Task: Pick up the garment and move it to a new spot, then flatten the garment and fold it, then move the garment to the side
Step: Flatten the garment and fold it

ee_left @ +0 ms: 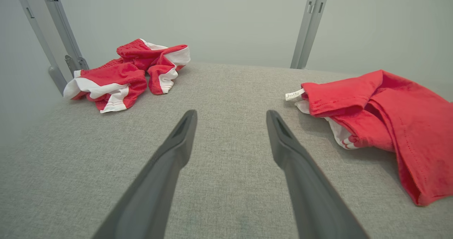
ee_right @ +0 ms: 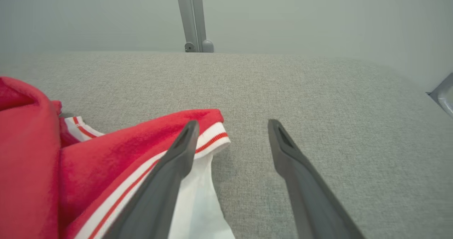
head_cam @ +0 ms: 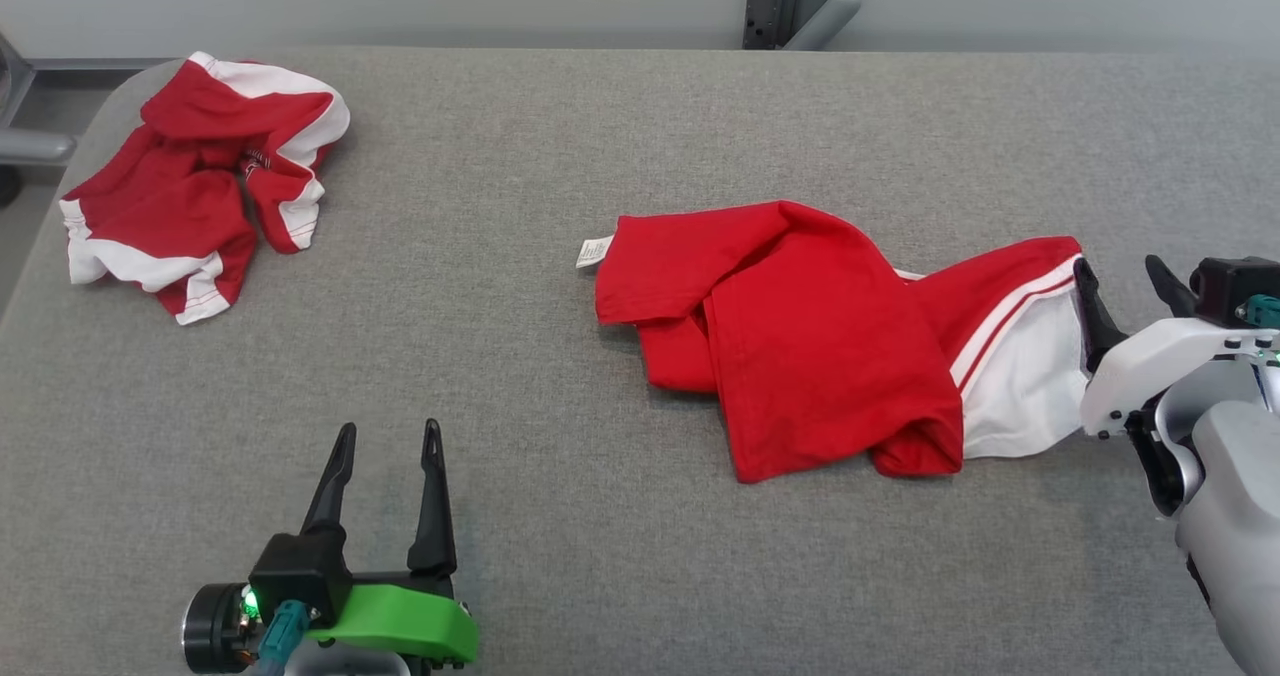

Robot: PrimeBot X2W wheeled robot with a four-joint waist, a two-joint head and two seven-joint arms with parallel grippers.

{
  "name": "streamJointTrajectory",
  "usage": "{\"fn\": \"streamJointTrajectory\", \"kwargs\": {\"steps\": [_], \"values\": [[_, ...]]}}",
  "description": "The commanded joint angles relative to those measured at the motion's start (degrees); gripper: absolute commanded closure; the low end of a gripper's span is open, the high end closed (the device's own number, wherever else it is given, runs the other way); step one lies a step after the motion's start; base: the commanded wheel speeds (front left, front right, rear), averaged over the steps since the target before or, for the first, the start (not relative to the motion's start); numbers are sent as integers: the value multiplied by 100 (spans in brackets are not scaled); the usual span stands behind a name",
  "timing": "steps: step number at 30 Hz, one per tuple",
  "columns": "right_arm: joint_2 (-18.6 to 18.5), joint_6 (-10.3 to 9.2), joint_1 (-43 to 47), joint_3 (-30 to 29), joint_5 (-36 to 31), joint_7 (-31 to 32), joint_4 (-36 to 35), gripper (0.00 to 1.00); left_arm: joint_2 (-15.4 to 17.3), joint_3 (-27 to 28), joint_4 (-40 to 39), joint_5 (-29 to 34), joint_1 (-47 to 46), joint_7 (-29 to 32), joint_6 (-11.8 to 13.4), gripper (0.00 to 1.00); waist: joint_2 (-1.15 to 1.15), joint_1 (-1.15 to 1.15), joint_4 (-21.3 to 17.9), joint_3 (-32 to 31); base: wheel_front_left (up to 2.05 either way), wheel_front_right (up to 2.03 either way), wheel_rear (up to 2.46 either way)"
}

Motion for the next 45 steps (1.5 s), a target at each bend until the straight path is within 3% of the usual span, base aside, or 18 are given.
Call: {"fn": "streamJointTrajectory", "kwargs": {"steps": [1,10,18,27,33,39,44,45], "values": [[-25,-6,87,-63,-76,-55,-8,0,9,3,9,26,35,-16,-19,0,40,0,-56,-21,0,0,0],[240,-6,741,-36,-223,-114,-968,0,9,38,-39,40,89,-16,17,0,40,0,-277,-35,0,0,0],[813,-6,1748,662,-291,-31,-2503,0,9,45,-26,51,45,-16,-14,0,40,0,-331,-54,0,0,0],[842,-6,2149,1460,-560,403,-3252,0,9,37,0,32,2,-15,-26,0,40,0,-233,-91,0,0,0],[625,-8,1937,2213,-1362,628,-3099,0,9,46,7,4,-17,-16,-29,0,40,0,-136,-57,0,0,0],[735,-8,1524,2348,-2031,699,-2322,0,9,6,4,-30,-102,-15,-16,0,40,0,-14,18,0,0,0],[963,-8,1230,2302,-2051,699,-1532,0,9,-14,11,-51,-114,-16,-2,0,40,0,81,52,0,0,0],[1011,-8,1186,2289,-2012,673,-1405,52,9,-15,14,-55,-120,-16,1,0,40,0,96,55,0,0,0]]}}
